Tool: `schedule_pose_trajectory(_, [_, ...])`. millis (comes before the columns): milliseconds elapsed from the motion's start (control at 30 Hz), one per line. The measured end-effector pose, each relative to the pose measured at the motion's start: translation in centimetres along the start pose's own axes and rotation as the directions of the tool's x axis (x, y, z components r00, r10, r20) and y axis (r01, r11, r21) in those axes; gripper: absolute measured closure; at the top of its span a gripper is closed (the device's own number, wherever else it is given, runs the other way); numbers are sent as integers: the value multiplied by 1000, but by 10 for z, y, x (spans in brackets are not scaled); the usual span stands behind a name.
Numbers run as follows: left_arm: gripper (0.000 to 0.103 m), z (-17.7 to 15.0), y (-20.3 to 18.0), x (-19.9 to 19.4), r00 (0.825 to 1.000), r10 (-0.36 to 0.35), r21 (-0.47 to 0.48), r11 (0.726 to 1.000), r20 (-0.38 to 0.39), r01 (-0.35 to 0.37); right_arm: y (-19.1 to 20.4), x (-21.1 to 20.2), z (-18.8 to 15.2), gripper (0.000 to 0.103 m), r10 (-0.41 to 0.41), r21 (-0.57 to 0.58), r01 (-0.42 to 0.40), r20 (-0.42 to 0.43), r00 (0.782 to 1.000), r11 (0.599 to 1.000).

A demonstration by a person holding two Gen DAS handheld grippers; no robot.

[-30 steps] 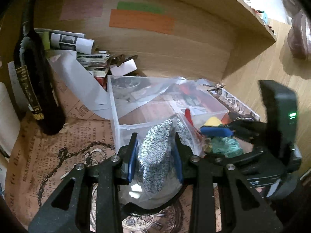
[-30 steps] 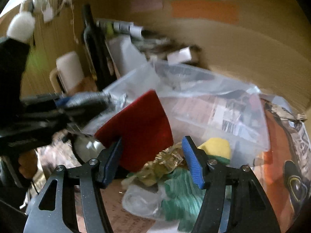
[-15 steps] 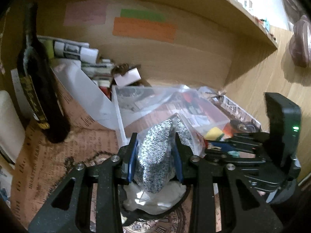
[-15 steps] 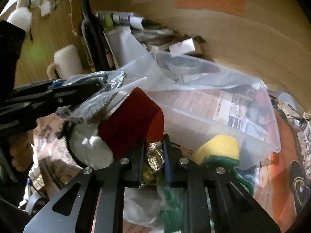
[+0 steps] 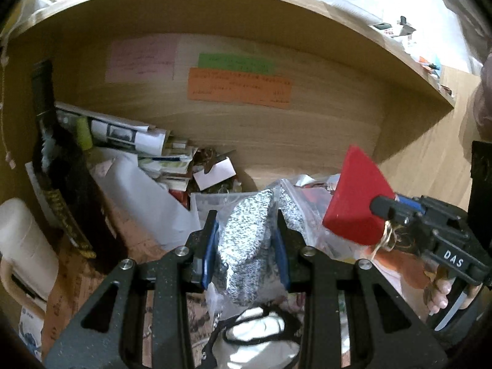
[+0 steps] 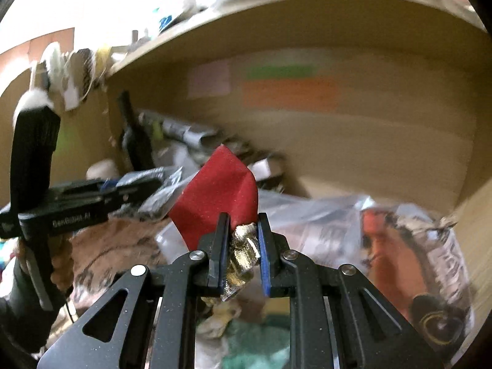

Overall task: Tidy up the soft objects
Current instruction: 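Carry both pouches into the clear plastic box and open both grippers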

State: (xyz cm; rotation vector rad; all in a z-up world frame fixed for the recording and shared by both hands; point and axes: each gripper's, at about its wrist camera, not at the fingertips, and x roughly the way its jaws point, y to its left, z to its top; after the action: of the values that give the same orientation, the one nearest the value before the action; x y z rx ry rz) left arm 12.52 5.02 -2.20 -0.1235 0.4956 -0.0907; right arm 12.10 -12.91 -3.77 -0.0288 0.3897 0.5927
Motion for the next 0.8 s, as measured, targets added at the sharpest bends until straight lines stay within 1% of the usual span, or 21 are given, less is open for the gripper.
schedule_pose_trajectory(133, [70, 9, -4, 22, 999, 10, 13, 1000, -38, -10, -15, 13, 8, 88, -52, 19, 52, 9, 999, 998])
schedule_pose_trajectory(333, [70, 13, -7, 67, 990, -7, 17, 1000, -144, 9, -38, 42, 4, 88, -93, 44, 96, -59, 994, 994])
schedule_pose_trajectory(500, [70, 6, -12, 105, 970, 2, 42, 999, -243, 8, -53, 70, -9, 87, -116, 43, 123, -147, 982, 991])
schedule_pose_trajectory(600, [70, -1, -14, 121, 956, 21, 67, 998, -292, -2, -59, 86, -18, 87, -125, 39, 136, -207, 970, 990])
schedule_pose_trajectory(667, [70, -7, -17, 133, 944, 28, 80, 997, -330, -2, -62, 95, -23, 87, -128, 37, 141, -246, 961, 989])
schedule_pose_trajectory(767, [70, -12, -21, 140, 932, 39, 98, 995, -361, -4, -66, 105, -29, 87, -120, 37, 137, -296, 948, 990])
schedule_pose_trajectory(800, [70, -13, -21, 141, 931, 49, 109, 994, -362, -10, -67, 107, -31, 86, -115, 37, 133, -311, 943, 990])
